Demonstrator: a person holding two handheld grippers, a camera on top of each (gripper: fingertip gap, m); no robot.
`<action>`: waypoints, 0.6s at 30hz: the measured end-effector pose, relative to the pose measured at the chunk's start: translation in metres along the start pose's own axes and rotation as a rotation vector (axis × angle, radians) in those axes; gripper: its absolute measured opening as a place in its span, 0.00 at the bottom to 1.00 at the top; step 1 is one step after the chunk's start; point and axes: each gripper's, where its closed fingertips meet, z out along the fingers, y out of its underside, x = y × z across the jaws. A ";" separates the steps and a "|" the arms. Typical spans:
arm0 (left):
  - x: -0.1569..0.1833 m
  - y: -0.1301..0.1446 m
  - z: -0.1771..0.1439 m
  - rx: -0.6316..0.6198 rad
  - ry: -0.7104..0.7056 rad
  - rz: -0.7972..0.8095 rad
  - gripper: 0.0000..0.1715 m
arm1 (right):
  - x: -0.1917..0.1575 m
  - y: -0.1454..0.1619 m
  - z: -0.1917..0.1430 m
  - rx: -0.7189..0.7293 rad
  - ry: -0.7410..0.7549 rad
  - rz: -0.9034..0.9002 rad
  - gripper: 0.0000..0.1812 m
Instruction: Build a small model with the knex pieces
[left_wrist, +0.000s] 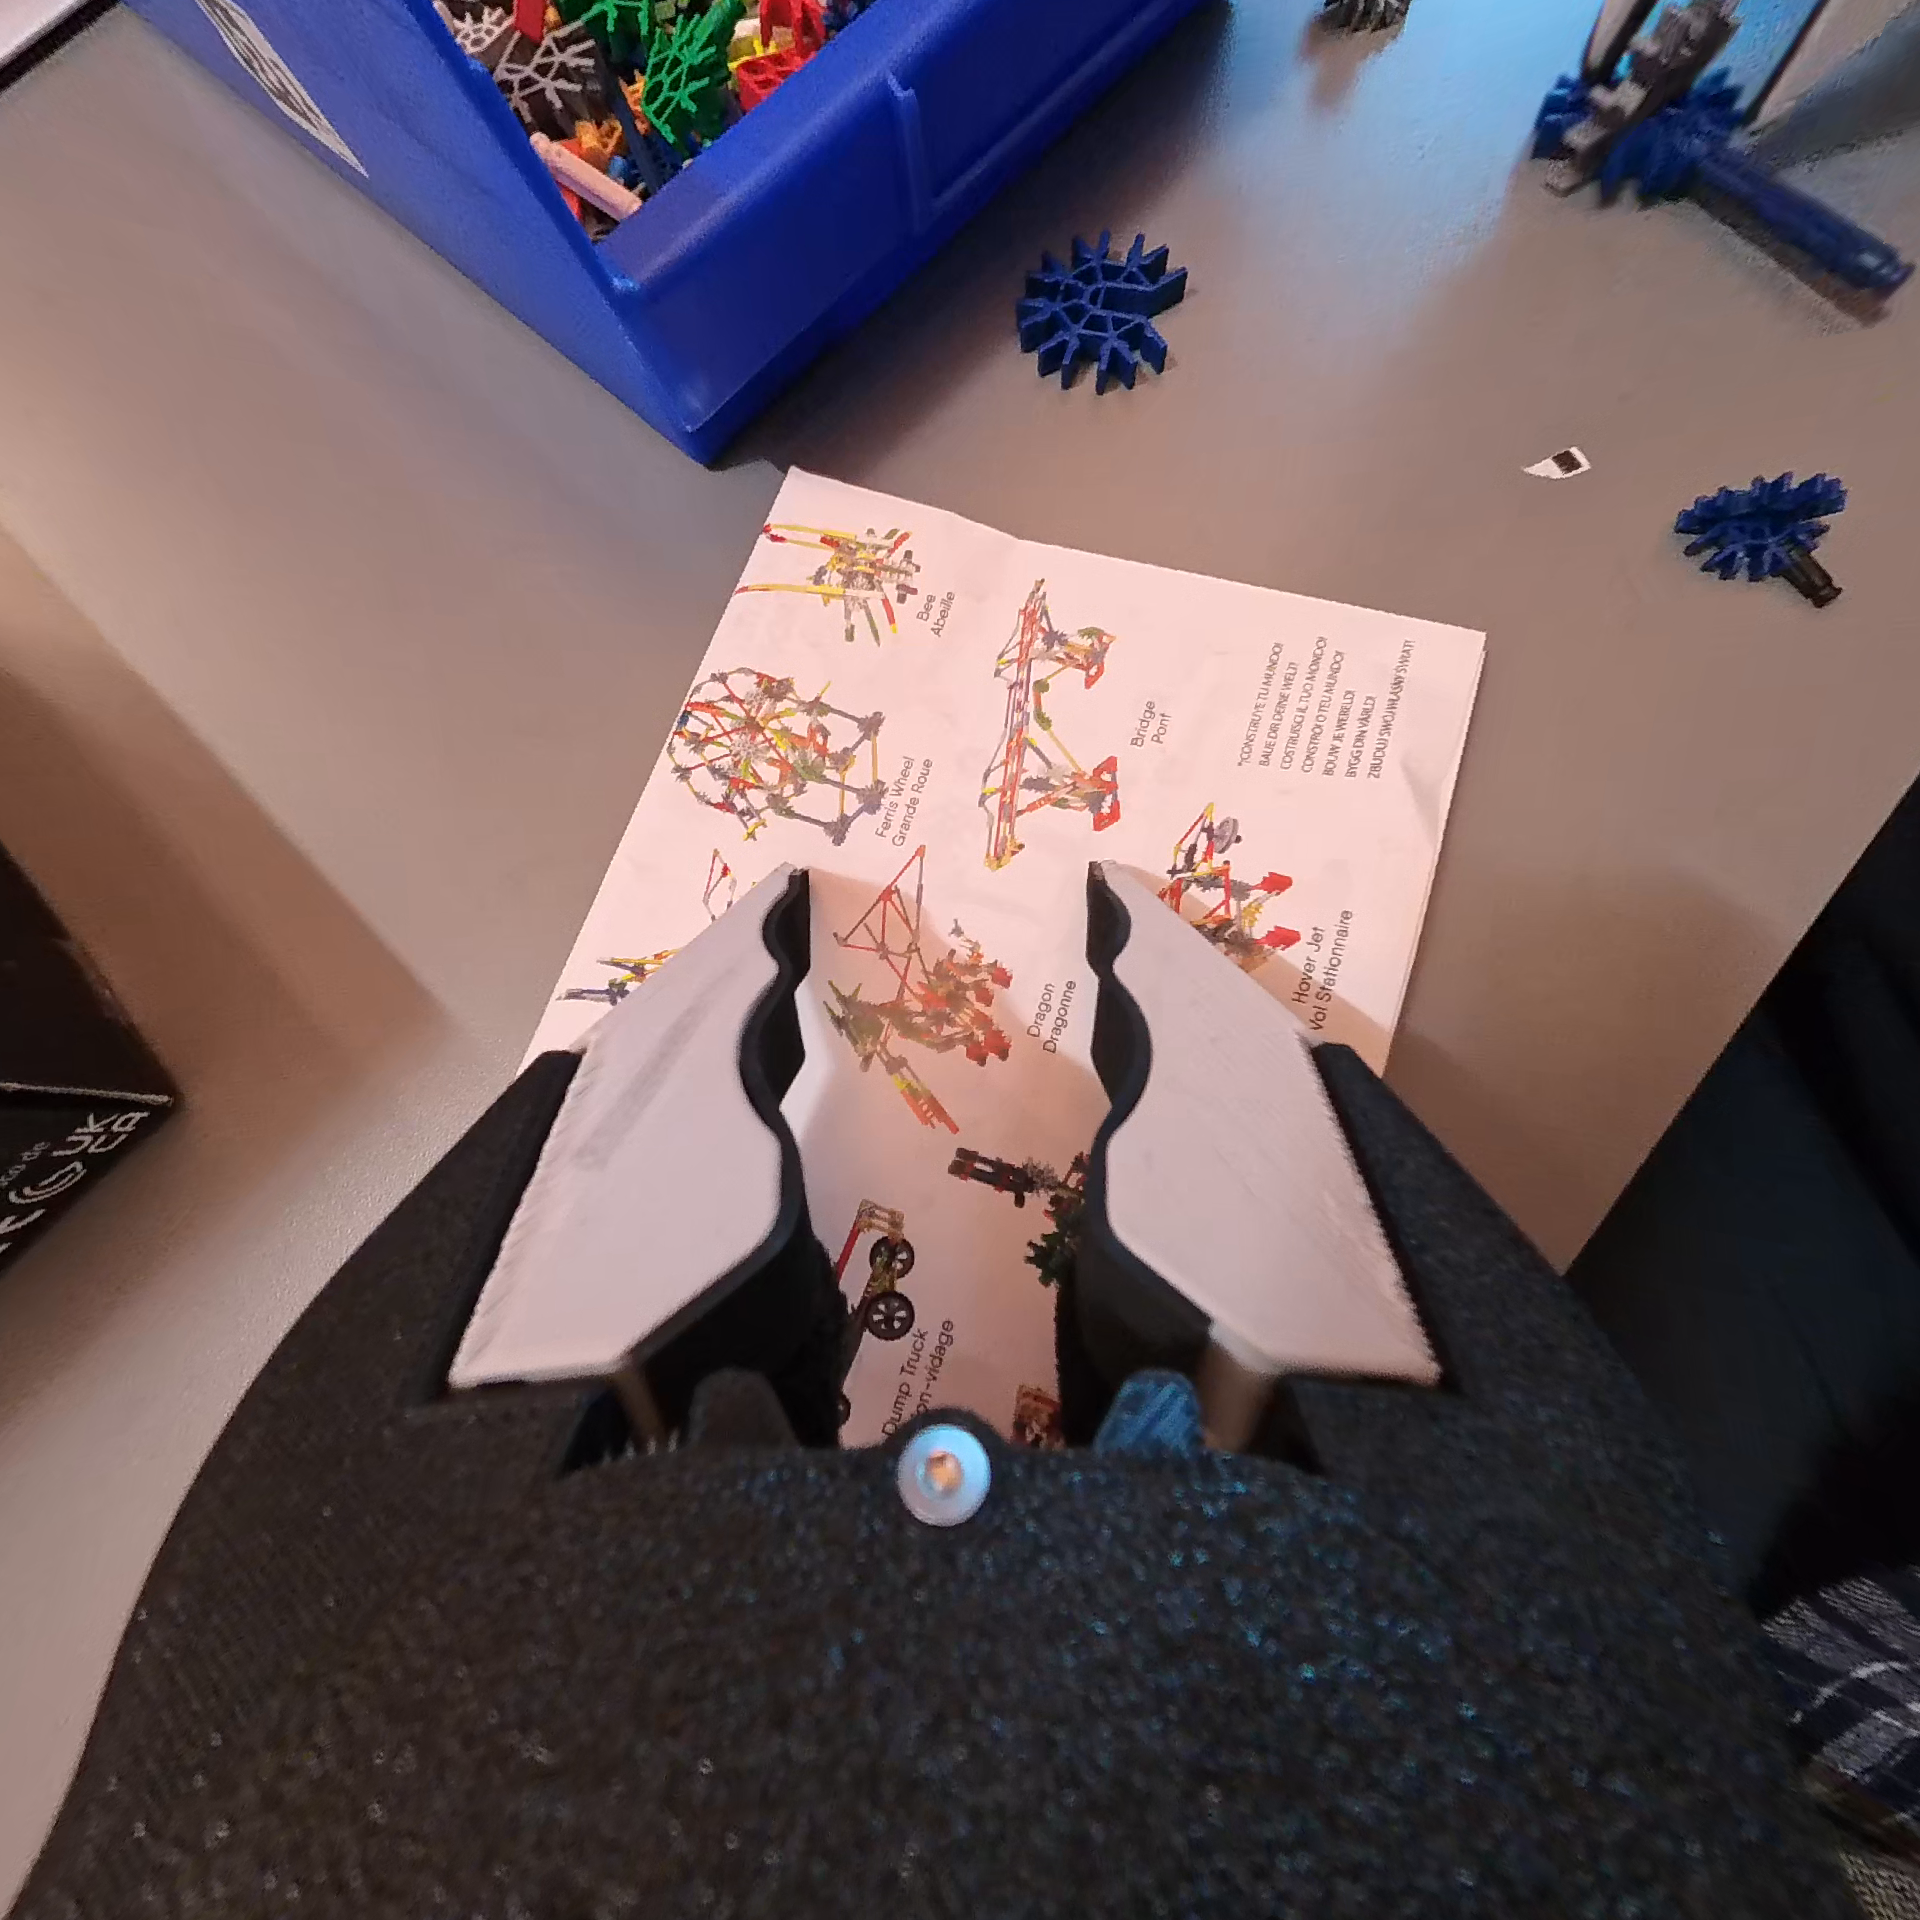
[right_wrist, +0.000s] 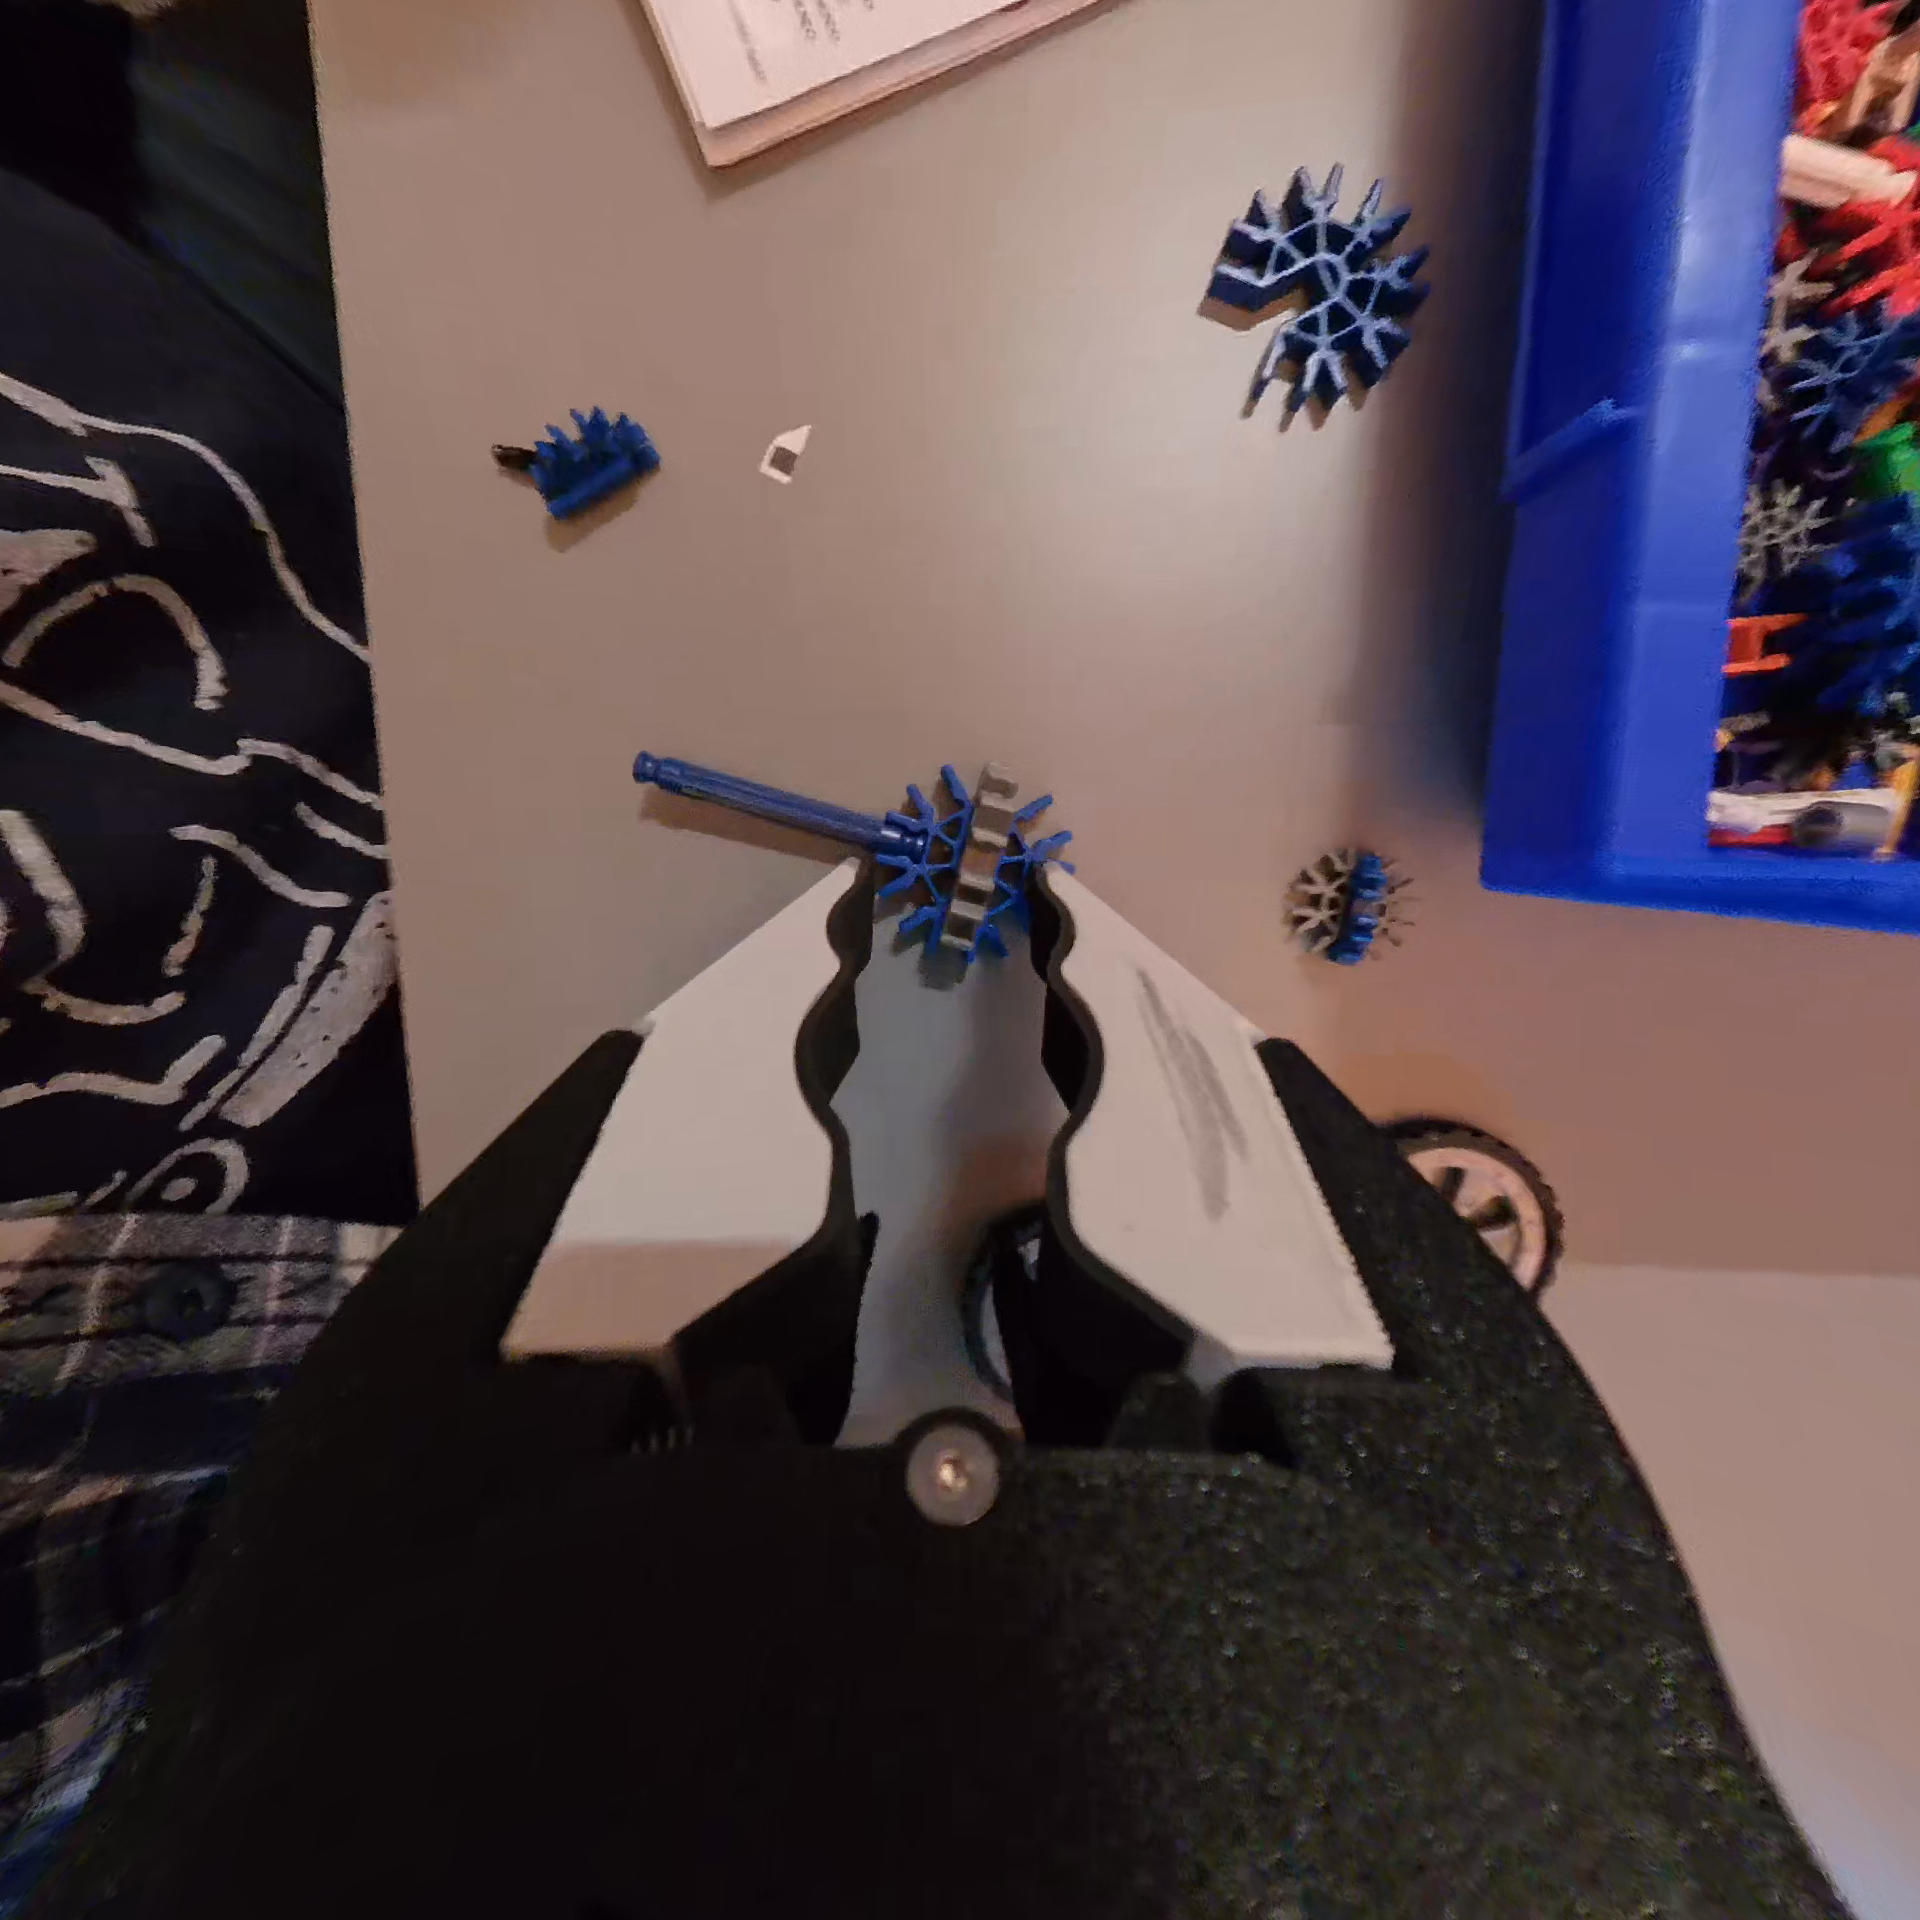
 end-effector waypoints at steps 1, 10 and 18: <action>0.000 0.000 0.000 0.000 0.000 0.000 0.30 | -0.004 0.001 -0.001 0.001 -0.018 0.006 0.16; 0.000 0.000 0.000 0.000 0.002 -0.002 0.30 | -0.006 0.003 -0.013 0.026 -0.007 -0.024 0.19; 0.000 0.000 0.000 0.000 0.001 -0.003 0.30 | -0.006 0.005 0.000 -0.010 -0.040 -0.063 0.24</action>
